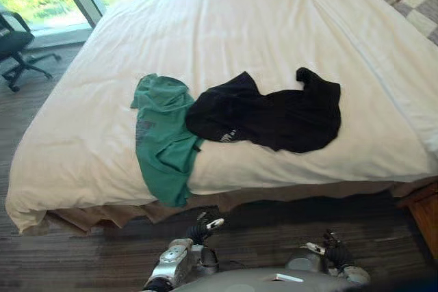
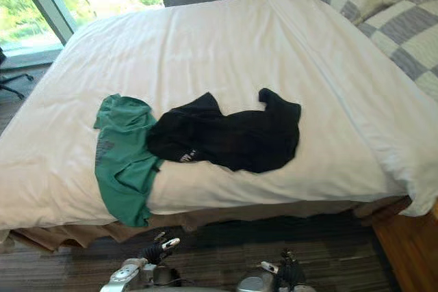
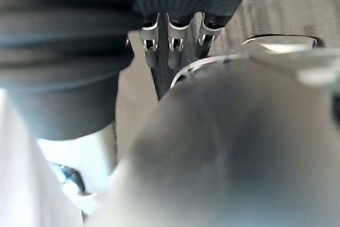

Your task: Tidy the bed and pick cloth on bed and put in laundry

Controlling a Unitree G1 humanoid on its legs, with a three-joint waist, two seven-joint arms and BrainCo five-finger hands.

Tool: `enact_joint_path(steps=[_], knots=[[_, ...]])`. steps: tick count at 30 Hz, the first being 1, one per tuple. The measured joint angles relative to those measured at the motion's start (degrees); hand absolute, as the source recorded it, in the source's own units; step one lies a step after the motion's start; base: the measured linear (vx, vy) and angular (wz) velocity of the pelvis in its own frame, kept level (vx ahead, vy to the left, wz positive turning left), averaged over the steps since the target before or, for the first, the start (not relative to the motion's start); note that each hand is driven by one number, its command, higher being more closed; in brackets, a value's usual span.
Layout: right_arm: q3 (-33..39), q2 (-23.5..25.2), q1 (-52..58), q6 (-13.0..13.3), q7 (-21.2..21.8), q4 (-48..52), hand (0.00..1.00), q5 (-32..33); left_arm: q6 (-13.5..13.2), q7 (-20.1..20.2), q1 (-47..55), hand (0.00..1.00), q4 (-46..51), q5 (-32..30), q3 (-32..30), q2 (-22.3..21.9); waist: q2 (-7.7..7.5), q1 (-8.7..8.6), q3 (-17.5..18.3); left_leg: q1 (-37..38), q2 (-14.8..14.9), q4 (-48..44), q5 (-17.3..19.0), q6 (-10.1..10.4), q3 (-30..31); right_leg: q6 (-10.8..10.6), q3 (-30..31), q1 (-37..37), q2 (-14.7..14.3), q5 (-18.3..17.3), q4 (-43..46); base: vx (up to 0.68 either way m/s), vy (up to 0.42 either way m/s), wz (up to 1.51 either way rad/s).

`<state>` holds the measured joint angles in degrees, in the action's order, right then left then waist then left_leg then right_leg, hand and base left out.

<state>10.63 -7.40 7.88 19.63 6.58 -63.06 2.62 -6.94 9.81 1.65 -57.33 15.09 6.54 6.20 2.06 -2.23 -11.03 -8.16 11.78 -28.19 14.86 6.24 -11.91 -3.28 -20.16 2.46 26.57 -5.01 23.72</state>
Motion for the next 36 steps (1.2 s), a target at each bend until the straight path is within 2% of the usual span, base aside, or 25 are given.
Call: enact_joint_path(steps=[1,2,3,4,5,6,8,9,13,20,25,28,30,34,35,36], knots=[[-0.46,0.1,0.17,0.64,0.37,0.03,0.0,0.02,-0.03,-0.14,0.24,0.0,0.13,0.03,-0.04,0.31,-0.02,0.11,0.02,0.5,0.06,1.18,-0.38,-0.24,-0.41,-0.46,-0.88,0.58,-0.76,-0.23,0.46,0.15,0.32,-0.43],[-2.27,0.17,0.52,2.44,2.02,0.66,0.0,0.14,-0.02,-0.17,0.82,0.0,0.17,0.03,0.13,1.08,-0.03,-0.24,0.02,2.4,0.04,5.36,-1.8,-0.85,-1.88,-3.5,-2.71,1.32,-4.5,-2.25,0.8,0.16,0.235,-0.31],[-4.28,-0.09,1.18,3.45,3.41,2.34,0.0,0.49,0.07,-0.09,1.49,0.0,0.19,0.05,0.29,1.29,0.05,-0.78,-0.02,4.09,-0.43,8.75,-2.99,-1.29,-2.62,-4.35,-2.39,1.54,-8.76,-3.89,0.5,0.16,0.2,-0.25],[-4.88,-0.45,1.36,3.49,3.84,3.32,0.0,0.65,0.16,-0.01,1.61,0.0,0.22,0.09,0.32,1.3,0.03,-1.03,-0.02,4.8,-0.81,10.21,-3.53,-1.43,-3.05,-4.04,-2.09,1.61,-10.93,-4.77,0.15,0.15,0.135,-0.17],[-6.36,-0.44,1.22,3.45,4.57,5.22,0.0,1.62,0.59,0.16,1.42,0.0,0.43,0.11,0.74,1.06,0.18,-1.41,0.0,5.67,-1.55,12.26,-4.35,-1.59,-3.91,-3.5,-1.35,2.03,-14.36,-7.3,-1.53,0.13,0.091,-0.2],[-7.37,-0.62,1.08,3.37,5.09,7.28,0.0,2.78,1.19,0.1,0.65,0.0,1.08,0.1,1.52,0.84,-0.2,-1.62,0.22,5.87,-2.44,13.06,-4.91,-1.92,-5.15,-2.0,-0.45,1.67,-15.38,-7.83,-3.49,0.12,0.069,-0.26],[-7.92,-1.22,0.23,3.24,5.56,7.88,0.0,2.86,1.53,-0.54,0.14,0.0,1.58,0.08,2.11,0.3,0.45,-1.52,-0.13,6.36,-2.8,13.86,-5.59,-1.97,-6.68,-1.5,0.89,2.24,-15.35,-7.35,-3.52,0.09,0.036,-0.34],[-9.52,-1.64,-0.61,3.11,5.57,8.15,0.0,2.83,1.26,-1.79,-0.07,0.0,1.89,0.11,2.01,-1.05,0.52,-1.46,-0.16,8.97,-2.91,16.18,-6.44,-1.59,-8.59,-1.3,2.28,1.59,-15.76,-7.23,-4.11,0.1,0.001,-0.44],[-13.66,-0.22,-2.57,2.5,5.18,8.31,0.0,2.77,-0.24,-3.99,0.23,0.0,1.74,0.17,1.94,-2.17,0.07,-1.42,-0.29,13.84,-2.81,21.06,-8.56,-0.3,-11.42,-0.67,4.15,-0.6,-17.13,-6.76,-6.02,0.07,-0.029,-0.41],[-14.99,1.42,-3.68,0.8,0.06,5.19,0.0,4.07,-1.61,-4.01,1.72,0.0,1.47,1.27,0.73,-2.99,-0.54,-1.01,-0.07,18.31,-3.16,26.03,-12.66,0.11,-11.46,-0.6,3.77,-5.5,-18.21,-4.15,-11.15,0.02,-0.018,0.05],[-10.73,2.28,-3.76,-1.35,-3.54,2.82,0.0,6.85,-1.37,-6.25,2.28,0.0,0.9,5.94,-2.75,-3.02,-0.72,0.07,0.05,19.12,-3.5,26.55,-12.92,-0.05,-11.35,-0.98,3.56,-8.25,-18.51,-2.51,-15.33,-0.07,0.002,0.03],[-6.04,2.9,-3.89,-3.88,-5.64,1.91,0.0,9.19,-0.93,-8.86,2.89,0.0,-0.06,8.61,-5.98,-2.86,-0.64,0.03,0.17,19.6,-4.09,28.63,-14.18,-0.45,-11.05,-1.36,3.08,-9.09,-18.54,-1.34,-17.29,-0.13,0.009,0.11],[0.42,2.68,-3.31,-5.07,-6.85,0.8,0.0,11.96,-0.65,-11.67,4.26,0.0,-0.9,11.6,-9.09,-2.8,-0.22,0.04,0.19,19.69,-4.15,30.54,-14.62,-0.71,-10.62,-1.4,1.91,-9.1,-18.84,-0.51,-18.0,-0.13,0.017,0.2],[9.19,2.54,-0.37,-3.94,-6.94,1.41,0.0,16.78,-0.03,-14.2,6.91,0.0,-1.21,17.01,-14.65,-2.82,-0.75,0.33,0.06,18.31,-4.74,31.84,-14.03,-0.89,-8.91,-1.9,0.06,-8.58,-18.63,-0.97,-18.64,-0.17,0.02,0.32],[11.37,2.4,0.29,-3.14,-6.95,2.14,0.0,18.65,0.0,-15.12,7.3,0.0,-1.06,18.58,-16.89,-2.82,-0.77,0.43,-0.02,16.56,-4.76,30.37,-12.81,-1.05,-8.86,-2.23,-0.67,-7.63,-18.45,-1.17,-18.01,-0.08,0.018,0.24],[14.79,2.28,1.19,-1.73,-7.16,5.94,0.0,21.87,-0.03,-16.13,7.44,0.0,1.26,20.84,-19.93,-2.76,-1.43,0.58,-0.32,11.97,-4.59,25.69,-10.53,-1.23,-8.98,-2.47,-0.85,-4.4,-17.01,-2.19,-14.77,-0.08,0.018,0.25]])
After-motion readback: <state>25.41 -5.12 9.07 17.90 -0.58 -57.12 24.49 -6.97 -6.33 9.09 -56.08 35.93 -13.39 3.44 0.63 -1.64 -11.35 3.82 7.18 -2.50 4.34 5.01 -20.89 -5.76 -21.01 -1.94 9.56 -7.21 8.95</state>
